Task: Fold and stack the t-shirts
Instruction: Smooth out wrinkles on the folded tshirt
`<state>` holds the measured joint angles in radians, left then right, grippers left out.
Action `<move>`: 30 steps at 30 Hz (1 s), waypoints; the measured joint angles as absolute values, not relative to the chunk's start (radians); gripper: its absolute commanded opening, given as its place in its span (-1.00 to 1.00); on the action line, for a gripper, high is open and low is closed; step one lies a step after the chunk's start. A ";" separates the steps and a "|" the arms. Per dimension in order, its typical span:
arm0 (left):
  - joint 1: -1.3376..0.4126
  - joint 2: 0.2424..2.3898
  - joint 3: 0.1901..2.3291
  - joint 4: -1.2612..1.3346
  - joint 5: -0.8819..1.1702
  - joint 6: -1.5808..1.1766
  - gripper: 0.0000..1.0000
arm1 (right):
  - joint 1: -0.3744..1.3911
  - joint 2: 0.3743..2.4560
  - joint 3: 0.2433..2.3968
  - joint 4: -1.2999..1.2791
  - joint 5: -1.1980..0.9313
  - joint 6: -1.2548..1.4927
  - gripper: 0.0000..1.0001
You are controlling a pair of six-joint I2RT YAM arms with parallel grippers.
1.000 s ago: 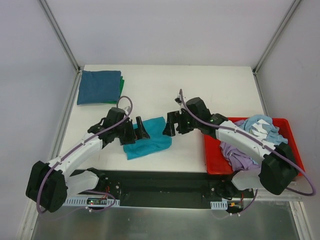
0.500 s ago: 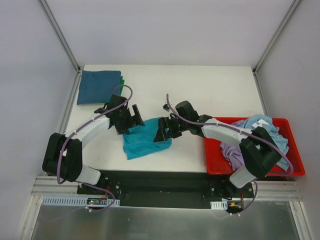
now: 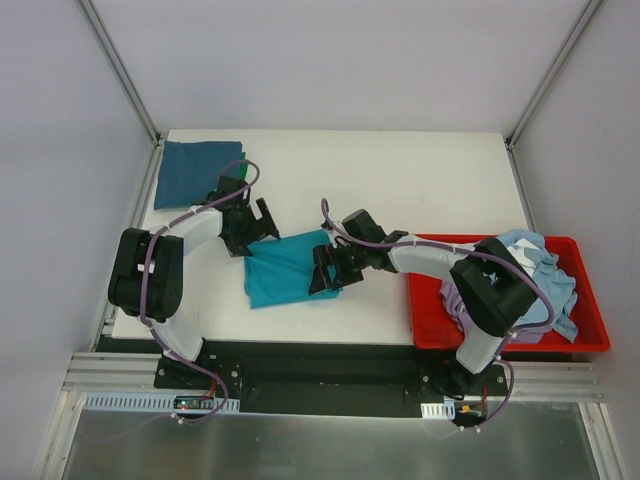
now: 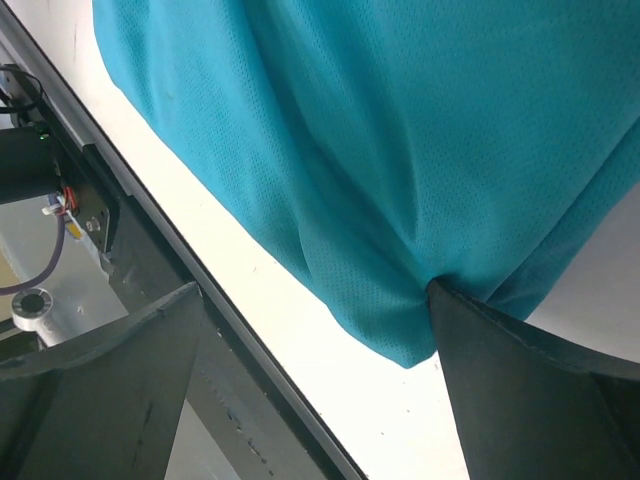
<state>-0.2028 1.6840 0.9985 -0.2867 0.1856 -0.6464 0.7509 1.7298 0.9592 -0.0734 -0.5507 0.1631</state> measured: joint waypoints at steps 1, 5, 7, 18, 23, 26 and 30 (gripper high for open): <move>-0.203 1.685 1.001 -0.284 0.191 -0.643 0.98 | 0.751 1.730 0.961 -0.075 -0.545 0.162 0.93; -0.202 1.678 1.002 -0.282 0.215 -0.631 0.98 | 0.751 1.707 0.973 -0.108 -0.487 0.142 0.93; -0.202 1.647 1.002 -0.289 0.218 -0.617 0.98 | 0.751 1.660 0.973 -0.139 -0.436 0.134 0.93; -0.204 1.195 0.943 -0.280 0.218 -0.592 0.98 | 0.694 1.533 1.103 -0.083 -0.417 0.172 0.93; -0.245 1.182 0.836 -0.282 0.258 -0.630 0.98 | 0.666 1.753 1.256 -0.014 -0.484 0.217 0.93; -0.295 1.195 0.764 -0.286 0.295 -0.662 0.98 | 0.646 1.888 1.316 0.010 -0.504 0.248 0.93; -0.336 1.213 0.676 -0.269 0.332 -0.683 0.98 | 0.600 2.032 1.361 0.004 -0.516 0.262 0.93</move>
